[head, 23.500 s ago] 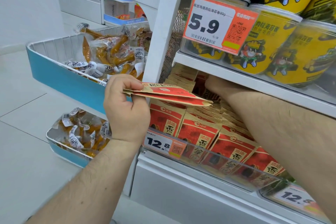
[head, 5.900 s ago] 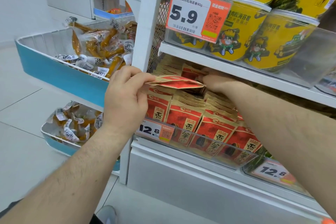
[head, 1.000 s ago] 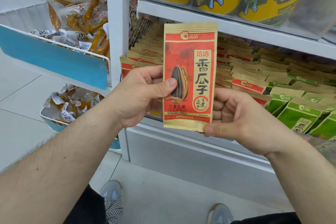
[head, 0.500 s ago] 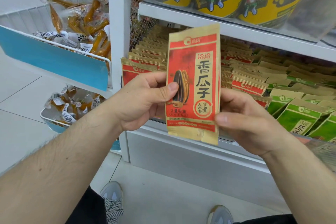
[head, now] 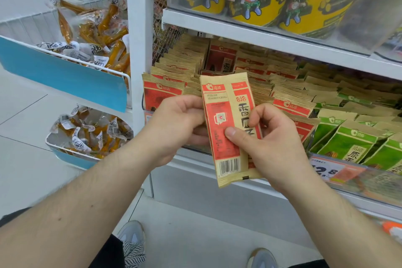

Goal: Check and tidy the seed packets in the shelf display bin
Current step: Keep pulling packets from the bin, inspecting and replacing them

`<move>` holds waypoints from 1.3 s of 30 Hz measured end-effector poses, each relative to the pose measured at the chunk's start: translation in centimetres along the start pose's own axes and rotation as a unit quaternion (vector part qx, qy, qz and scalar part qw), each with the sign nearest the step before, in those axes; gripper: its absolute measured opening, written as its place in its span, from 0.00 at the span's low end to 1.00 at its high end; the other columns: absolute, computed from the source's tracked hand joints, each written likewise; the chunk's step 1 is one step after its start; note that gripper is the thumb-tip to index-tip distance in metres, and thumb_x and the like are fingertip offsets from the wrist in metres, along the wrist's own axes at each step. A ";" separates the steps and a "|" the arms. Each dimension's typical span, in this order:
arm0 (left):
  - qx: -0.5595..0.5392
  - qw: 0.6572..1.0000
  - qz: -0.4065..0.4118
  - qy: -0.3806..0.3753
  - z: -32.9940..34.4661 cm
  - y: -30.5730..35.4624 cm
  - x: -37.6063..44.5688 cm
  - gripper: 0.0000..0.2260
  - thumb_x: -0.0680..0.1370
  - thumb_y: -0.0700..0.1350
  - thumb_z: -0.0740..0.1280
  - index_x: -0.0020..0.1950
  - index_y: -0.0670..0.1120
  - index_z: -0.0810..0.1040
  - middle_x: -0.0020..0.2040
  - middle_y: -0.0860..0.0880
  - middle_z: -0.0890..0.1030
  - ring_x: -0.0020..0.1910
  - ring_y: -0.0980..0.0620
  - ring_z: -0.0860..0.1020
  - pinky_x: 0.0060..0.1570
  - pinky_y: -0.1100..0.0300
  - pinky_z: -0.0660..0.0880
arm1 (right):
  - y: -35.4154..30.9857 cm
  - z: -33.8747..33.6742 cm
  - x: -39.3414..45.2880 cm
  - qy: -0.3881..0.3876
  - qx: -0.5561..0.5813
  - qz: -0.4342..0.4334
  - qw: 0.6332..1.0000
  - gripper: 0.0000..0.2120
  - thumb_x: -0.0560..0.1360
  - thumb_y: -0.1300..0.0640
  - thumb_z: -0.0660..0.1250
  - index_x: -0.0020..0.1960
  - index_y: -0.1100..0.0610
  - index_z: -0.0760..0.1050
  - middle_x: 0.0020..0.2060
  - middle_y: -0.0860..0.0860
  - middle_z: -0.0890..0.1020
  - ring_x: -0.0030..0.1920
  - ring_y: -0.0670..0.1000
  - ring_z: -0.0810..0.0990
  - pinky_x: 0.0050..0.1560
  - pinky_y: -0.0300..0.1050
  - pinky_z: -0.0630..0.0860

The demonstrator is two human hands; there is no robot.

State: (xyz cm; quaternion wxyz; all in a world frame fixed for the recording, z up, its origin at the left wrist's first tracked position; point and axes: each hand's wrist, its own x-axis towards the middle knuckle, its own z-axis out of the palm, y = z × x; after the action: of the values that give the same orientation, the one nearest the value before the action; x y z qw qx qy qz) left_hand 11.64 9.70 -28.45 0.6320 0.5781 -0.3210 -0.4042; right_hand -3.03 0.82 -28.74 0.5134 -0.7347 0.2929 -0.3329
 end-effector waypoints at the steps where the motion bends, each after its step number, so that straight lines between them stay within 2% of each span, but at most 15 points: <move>1: -0.032 0.999 -0.010 0.010 -0.1 0.2 0.0 0.10 0.81 0.35 0.59 0.52 0.40 0.81 0.45 0.40 0.85 0.39 0.43 0.85 0.36 0.52 0.83 | 0.1 0.0 0.0 0.014 -0.032 -0.006 0.999 0.21 0.65 0.60 0.79 0.35 0.51 0.65 0.44 0.50 0.84 0.47 0.57 0.83 0.44 0.62 0.81; 4: -0.050 0.999 0.001 0.013 -0.2 0.3 -0.1 0.08 0.81 0.39 0.62 0.53 0.40 0.80 0.44 0.41 0.85 0.39 0.43 0.85 0.34 0.51 0.82 | 0.3 0.3 -0.3 0.026 -0.115 -0.029 0.993 0.22 0.65 0.59 0.79 0.36 0.48 0.64 0.43 0.47 0.82 0.47 0.53 0.81 0.43 0.60 0.80; 6: -0.038 0.999 0.017 0.004 -0.2 0.1 -0.3 0.05 0.78 0.37 0.66 0.52 0.41 0.80 0.43 0.43 0.86 0.39 0.45 0.85 0.31 0.54 0.81 | 0.3 0.4 -0.6 0.020 -0.126 -0.042 0.991 0.22 0.66 0.59 0.79 0.39 0.47 0.64 0.42 0.47 0.82 0.46 0.50 0.83 0.41 0.58 0.81; 10: -0.002 0.999 0.029 -0.040 -0.8 0.0 -0.2 0.08 0.76 0.34 0.67 0.52 0.43 0.81 0.46 0.43 0.86 0.44 0.44 0.85 0.36 0.54 0.82 | -1.0 -0.4 -0.2 0.057 -0.009 -0.039 0.998 0.15 0.71 0.57 0.74 0.49 0.47 0.70 0.42 0.50 0.84 0.41 0.48 0.84 0.38 0.47 0.80; 12: 0.015 0.997 0.035 -0.069 -0.9 0.0 -0.3 0.09 0.76 0.35 0.67 0.53 0.42 0.82 0.47 0.42 0.86 0.46 0.44 0.85 0.38 0.54 0.82 | -1.8 -1.0 0.1 0.048 -0.001 -0.015 0.999 0.04 0.74 0.54 0.71 0.48 0.49 0.77 0.37 0.49 0.85 0.36 0.48 0.83 0.32 0.45 0.77; 13: 0.016 0.996 0.035 -0.079 -0.9 0.0 -0.3 0.09 0.75 0.36 0.67 0.54 0.42 0.82 0.48 0.42 0.86 0.46 0.44 0.85 0.38 0.55 0.82 | -1.8 -1.2 0.1 0.043 -0.004 -0.003 0.999 0.03 0.76 0.53 0.68 0.45 0.52 0.79 0.34 0.50 0.85 0.33 0.47 0.83 0.29 0.43 0.76; 15: 0.014 0.996 0.033 -0.086 -0.9 0.0 -0.4 0.11 0.73 0.42 0.67 0.53 0.40 0.82 0.47 0.41 0.86 0.45 0.44 0.85 0.37 0.55 0.82 | -1.9 -1.4 0.1 0.035 -0.002 0.011 0.999 0.10 0.78 0.54 0.65 0.42 0.57 0.80 0.31 0.50 0.84 0.29 0.46 0.82 0.24 0.39 0.73; 18: 0.015 0.996 0.028 -0.085 -0.9 0.1 -0.3 0.15 0.72 0.48 0.65 0.49 0.39 0.82 0.43 0.43 0.86 0.40 0.47 0.84 0.33 0.58 0.80 | -2.0 -1.5 0.0 0.028 0.038 0.030 0.998 0.11 0.79 0.58 0.63 0.41 0.61 0.79 0.27 0.50 0.82 0.25 0.45 0.80 0.21 0.37 0.71; 22: 0.011 0.996 0.028 -0.079 -0.7 0.1 -0.2 0.15 0.71 0.49 0.65 0.47 0.39 0.83 0.41 0.44 0.85 0.38 0.48 0.84 0.32 0.57 0.80 | -1.8 -1.4 0.2 0.022 0.063 0.046 0.997 0.12 0.79 0.59 0.64 0.40 0.61 0.79 0.29 0.53 0.84 0.26 0.48 0.80 0.24 0.40 0.72; 26: 0.015 0.993 0.011 -0.112 -1.0 0.1 -0.4 0.14 0.69 0.49 0.67 0.50 0.43 0.83 0.44 0.41 0.85 0.40 0.46 0.84 0.32 0.58 0.80 | -1.7 -1.4 0.3 0.042 0.074 0.060 0.995 0.12 0.79 0.57 0.65 0.39 0.59 0.80 0.32 0.55 0.84 0.30 0.53 0.83 0.30 0.48 0.77; 29: 0.019 0.991 -0.004 -0.129 -1.1 0.1 -0.5 0.14 0.68 0.47 0.69 0.51 0.44 0.83 0.45 0.40 0.85 0.40 0.45 0.85 0.32 0.58 0.80 | -1.6 -1.5 0.6 0.057 0.100 0.083 0.990 0.12 0.79 0.55 0.65 0.38 0.58 0.79 0.31 0.56 0.84 0.30 0.54 0.82 0.30 0.46 0.76; 32: 0.005 0.996 0.002 -0.088 -1.0 0.1 -0.2 0.13 0.68 0.46 0.69 0.51 0.43 0.83 0.44 0.41 0.85 0.39 0.47 0.85 0.32 0.57 0.80 | -1.7 -1.9 0.8 -0.019 0.100 0.099 0.990 0.12 0.77 0.51 0.67 0.37 0.56 0.80 0.30 0.53 0.83 0.29 0.50 0.80 0.31 0.44 0.73; 35: -0.038 0.998 0.003 -0.040 -1.1 0.4 0.1 0.14 0.69 0.46 0.68 0.52 0.42 0.82 0.43 0.43 0.85 0.39 0.47 0.84 0.33 0.54 0.82 | -1.7 -2.4 0.7 -0.132 0.057 0.123 0.982 0.10 0.70 0.50 0.73 0.39 0.58 0.83 0.35 0.56 0.85 0.33 0.53 0.82 0.38 0.48 0.75; 37: -0.059 0.997 -0.006 -0.040 -1.3 0.6 0.1 0.14 0.70 0.47 0.68 0.53 0.44 0.82 0.45 0.43 0.85 0.39 0.47 0.84 0.33 0.54 0.82 | -1.6 -2.5 0.7 -0.145 0.051 0.126 0.980 0.10 0.68 0.52 0.74 0.40 0.60 0.84 0.36 0.60 0.85 0.35 0.57 0.83 0.43 0.52 0.77; 39: -0.065 0.995 -0.021 -0.079 -1.4 0.9 -0.1 0.15 0.70 0.47 0.68 0.55 0.45 0.81 0.48 0.43 0.85 0.41 0.46 0.84 0.33 0.54 0.82 | -1.5 -2.4 0.7 -0.139 0.072 0.127 0.979 0.14 0.69 0.51 0.74 0.42 0.63 0.83 0.40 0.64 0.85 0.40 0.62 0.82 0.46 0.54 0.77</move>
State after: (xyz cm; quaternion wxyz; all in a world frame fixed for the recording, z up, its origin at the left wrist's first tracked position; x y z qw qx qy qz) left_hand 12.94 10.48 -27.76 0.6319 0.5090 -0.3306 -0.4820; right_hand -4.41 -0.58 -26.56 0.6386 -0.6920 0.2849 -0.1796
